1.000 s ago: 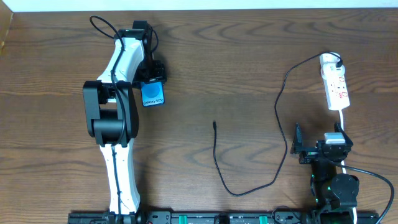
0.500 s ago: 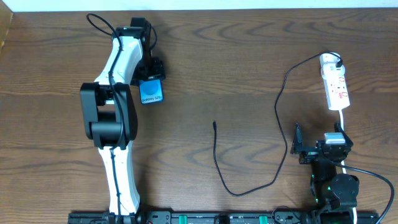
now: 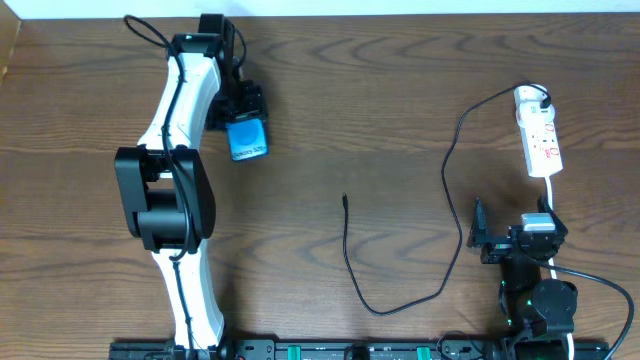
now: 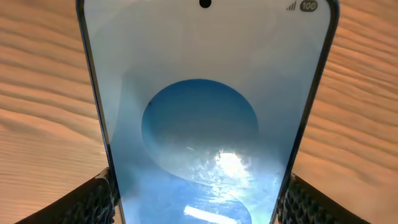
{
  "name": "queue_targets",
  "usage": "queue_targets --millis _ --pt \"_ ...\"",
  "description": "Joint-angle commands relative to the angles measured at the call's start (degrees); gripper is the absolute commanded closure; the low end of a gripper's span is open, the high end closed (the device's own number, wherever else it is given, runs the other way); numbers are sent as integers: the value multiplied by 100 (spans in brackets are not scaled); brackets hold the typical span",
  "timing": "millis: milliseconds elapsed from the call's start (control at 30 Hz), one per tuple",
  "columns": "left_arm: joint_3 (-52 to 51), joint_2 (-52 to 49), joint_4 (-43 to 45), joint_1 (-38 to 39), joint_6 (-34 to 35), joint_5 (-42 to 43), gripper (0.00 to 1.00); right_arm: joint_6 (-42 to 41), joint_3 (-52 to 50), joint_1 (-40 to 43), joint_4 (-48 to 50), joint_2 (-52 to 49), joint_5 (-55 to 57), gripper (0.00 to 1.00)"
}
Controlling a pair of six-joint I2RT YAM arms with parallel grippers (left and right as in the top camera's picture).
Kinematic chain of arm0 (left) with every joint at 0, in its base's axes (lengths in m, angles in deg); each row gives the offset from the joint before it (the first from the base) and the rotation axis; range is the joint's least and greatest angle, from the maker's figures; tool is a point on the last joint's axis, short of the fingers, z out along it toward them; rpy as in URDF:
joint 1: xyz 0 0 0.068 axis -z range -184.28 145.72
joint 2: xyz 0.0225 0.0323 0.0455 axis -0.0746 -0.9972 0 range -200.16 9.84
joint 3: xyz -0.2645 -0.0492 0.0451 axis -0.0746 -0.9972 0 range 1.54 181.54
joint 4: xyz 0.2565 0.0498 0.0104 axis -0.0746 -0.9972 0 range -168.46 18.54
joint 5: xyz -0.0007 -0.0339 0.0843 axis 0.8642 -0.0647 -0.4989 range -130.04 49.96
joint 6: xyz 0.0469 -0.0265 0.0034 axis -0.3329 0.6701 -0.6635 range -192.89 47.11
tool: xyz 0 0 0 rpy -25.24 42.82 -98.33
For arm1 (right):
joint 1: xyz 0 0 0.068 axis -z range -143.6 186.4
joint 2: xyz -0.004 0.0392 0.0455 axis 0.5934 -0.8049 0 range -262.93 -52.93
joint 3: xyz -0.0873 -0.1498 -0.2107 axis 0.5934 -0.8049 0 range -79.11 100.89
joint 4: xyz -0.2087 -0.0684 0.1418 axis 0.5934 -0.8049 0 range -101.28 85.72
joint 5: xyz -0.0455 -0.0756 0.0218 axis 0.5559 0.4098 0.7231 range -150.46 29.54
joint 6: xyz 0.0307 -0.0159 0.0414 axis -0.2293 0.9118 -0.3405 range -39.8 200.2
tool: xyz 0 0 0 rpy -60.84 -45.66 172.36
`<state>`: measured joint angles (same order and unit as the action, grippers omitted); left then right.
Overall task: Plug charger to phone and switch on socket
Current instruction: 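Lift the phone with the left gripper and tilt it upright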
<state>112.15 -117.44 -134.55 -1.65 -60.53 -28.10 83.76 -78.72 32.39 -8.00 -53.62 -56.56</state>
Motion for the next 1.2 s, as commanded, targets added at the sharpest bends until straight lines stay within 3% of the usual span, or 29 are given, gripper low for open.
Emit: queue_targets --millis 0,233,567,700,933,1167 --pt "107 234 -72 -15 610 1923 93 -28 -7 -15 -20 35 46 1" --pt "107 234 -111 -15 1311 4885 93 -28 -7 -15 -20 35 46 1" --pt "107 234 -415 -15 2546 7031 93 -28 -7 -15 -20 35 46 1" --pt "107 234 -415 -15 2966 7399 93 -28 -7 -15 -20 35 46 1" --pt "105 234 -417 -22 4433 7469 93 -28 -7 -15 -20 35 46 1" --pt "105 234 -415 -20 4688 7591 93 -28 -7 -15 -20 35 46 1"
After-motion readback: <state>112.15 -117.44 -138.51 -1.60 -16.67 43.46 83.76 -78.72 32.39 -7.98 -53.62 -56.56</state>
